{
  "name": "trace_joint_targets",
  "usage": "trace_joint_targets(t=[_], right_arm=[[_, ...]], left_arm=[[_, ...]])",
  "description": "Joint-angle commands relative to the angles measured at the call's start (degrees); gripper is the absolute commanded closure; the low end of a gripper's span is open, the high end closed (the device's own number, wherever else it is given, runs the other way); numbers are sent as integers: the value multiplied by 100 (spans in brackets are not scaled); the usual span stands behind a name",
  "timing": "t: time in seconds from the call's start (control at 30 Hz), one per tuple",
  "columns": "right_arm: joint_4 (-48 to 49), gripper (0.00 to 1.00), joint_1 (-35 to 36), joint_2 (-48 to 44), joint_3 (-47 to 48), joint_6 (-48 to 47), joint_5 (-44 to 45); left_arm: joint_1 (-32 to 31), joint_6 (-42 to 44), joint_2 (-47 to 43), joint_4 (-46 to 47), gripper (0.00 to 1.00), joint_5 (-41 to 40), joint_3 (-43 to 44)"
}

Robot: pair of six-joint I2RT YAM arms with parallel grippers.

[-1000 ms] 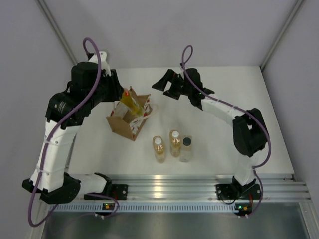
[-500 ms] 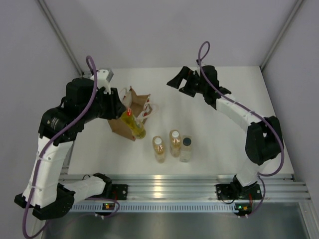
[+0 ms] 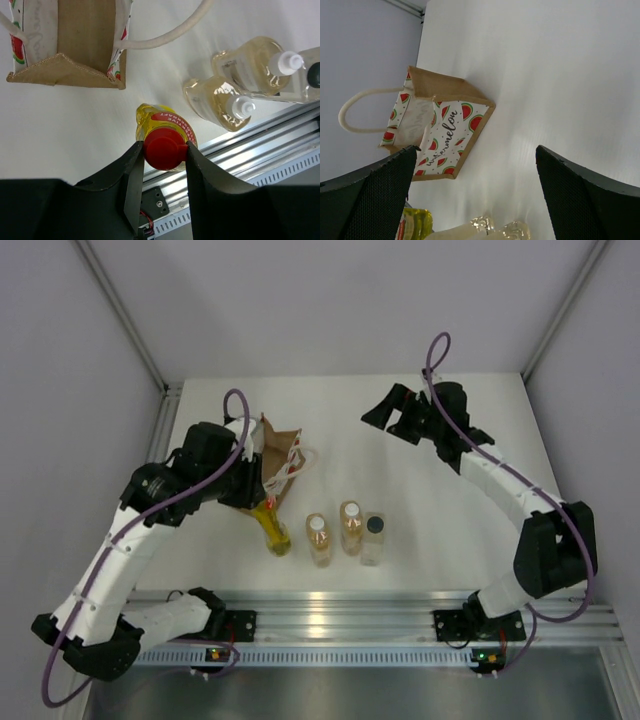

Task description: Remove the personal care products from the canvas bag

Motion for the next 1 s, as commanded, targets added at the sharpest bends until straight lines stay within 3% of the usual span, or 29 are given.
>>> trace_joint_targets(t=[0.0,0.33,0.57,0.97], right_arm=[[-121,1,-140,-601,-101,-383,-232],[-736,1,-167,-1929,-479,-1122,-295],[-1211,0,-176,-2852,-655,-1455,-304],[-1923,1,-176,-3723,-576,-1842,-40]], left_arm=[[-73,-210,-210,830,100,-472,-358],[-415,-659,-693,1533,100,-526,-1537],[-1478,-1028,-1028,1596,100,-1851,-2127],[-2490,-1292,-756,1683,100,-2600,-2373]])
